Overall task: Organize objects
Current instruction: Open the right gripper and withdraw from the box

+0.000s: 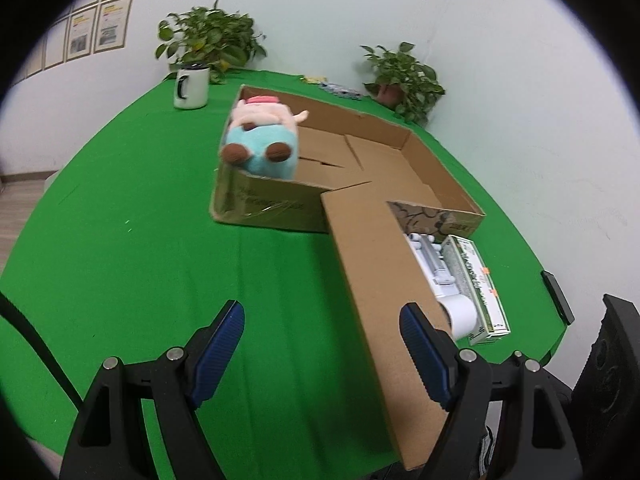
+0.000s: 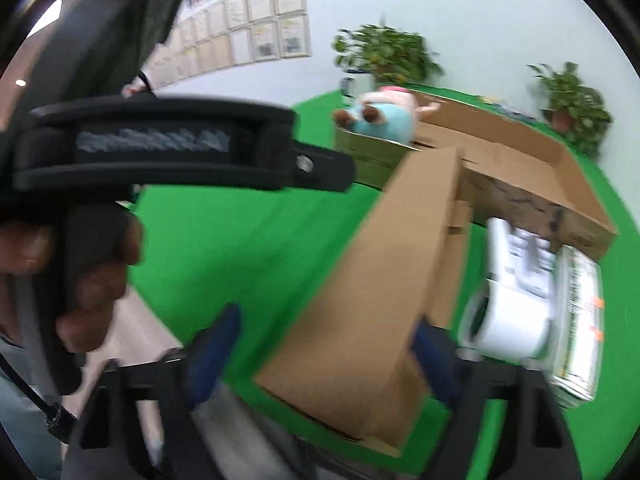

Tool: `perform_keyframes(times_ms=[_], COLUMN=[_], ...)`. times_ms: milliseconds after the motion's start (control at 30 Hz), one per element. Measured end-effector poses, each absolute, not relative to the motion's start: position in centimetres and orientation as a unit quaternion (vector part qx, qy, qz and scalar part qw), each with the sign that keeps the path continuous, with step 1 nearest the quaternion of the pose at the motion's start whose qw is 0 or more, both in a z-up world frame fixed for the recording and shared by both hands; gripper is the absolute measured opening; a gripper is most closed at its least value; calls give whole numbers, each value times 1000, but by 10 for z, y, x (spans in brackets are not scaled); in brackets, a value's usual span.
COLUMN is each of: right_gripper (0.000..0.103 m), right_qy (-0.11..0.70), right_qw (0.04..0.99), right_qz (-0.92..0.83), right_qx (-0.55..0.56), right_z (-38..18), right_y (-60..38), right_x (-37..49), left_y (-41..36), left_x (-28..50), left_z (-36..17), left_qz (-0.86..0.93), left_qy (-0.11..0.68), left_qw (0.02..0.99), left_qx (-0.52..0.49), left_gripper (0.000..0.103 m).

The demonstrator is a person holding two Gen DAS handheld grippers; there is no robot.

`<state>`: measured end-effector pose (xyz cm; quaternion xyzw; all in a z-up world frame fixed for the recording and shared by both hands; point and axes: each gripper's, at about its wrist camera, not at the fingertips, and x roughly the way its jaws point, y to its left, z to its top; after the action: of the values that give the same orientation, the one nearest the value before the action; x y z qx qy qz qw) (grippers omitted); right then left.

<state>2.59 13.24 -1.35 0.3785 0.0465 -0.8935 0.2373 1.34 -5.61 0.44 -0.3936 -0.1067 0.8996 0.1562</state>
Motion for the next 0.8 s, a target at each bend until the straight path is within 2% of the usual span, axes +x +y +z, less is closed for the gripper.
perform_keyframes(times_ms=[167,300,333,367,433,500,600,667,767,800], right_gripper=[100,98,89,76,59,55,60,78,93,94], right_qy=[-12,-79,-84,-78,-49,-10,36,43,32,24], right_qw=[258,253,248,243,240,244,279,307,327,326], right_qz=[-900,-895,-896,-899,-903,-904,-896,-888,-889,-892], right_qx=[352,358,358,356,353,350,343,341,319,313], right_z=[-9,-12,-12,-12,-10,-9,-10,-11,-7,-6], right_y=[153,183,186,186,176,160,128,112,112,116], right_x=[31,21,18,16,15,14,20,24,31,32], left_y=[-61,-49,-46,-44,-43,-50,-59,-63,-63,-63], left_x=[21,21,20,19,17,15,10,9,10,10], left_z=[1,3,4,5,8,11,11,10,6,4], left_qz=[898,898,898,898,899,901,900,899,897,896], left_qy=[-108,-99,-95,-94,-93,-98,-109,-112,-108,-105], left_qw=[153,165,166,167,169,167,159,155,153,152], left_qx=[-398,-395,-396,-396,-393,-387,-392,-395,-400,-403], left_gripper=[79,79,79,79,79,79,79,79,79,79])
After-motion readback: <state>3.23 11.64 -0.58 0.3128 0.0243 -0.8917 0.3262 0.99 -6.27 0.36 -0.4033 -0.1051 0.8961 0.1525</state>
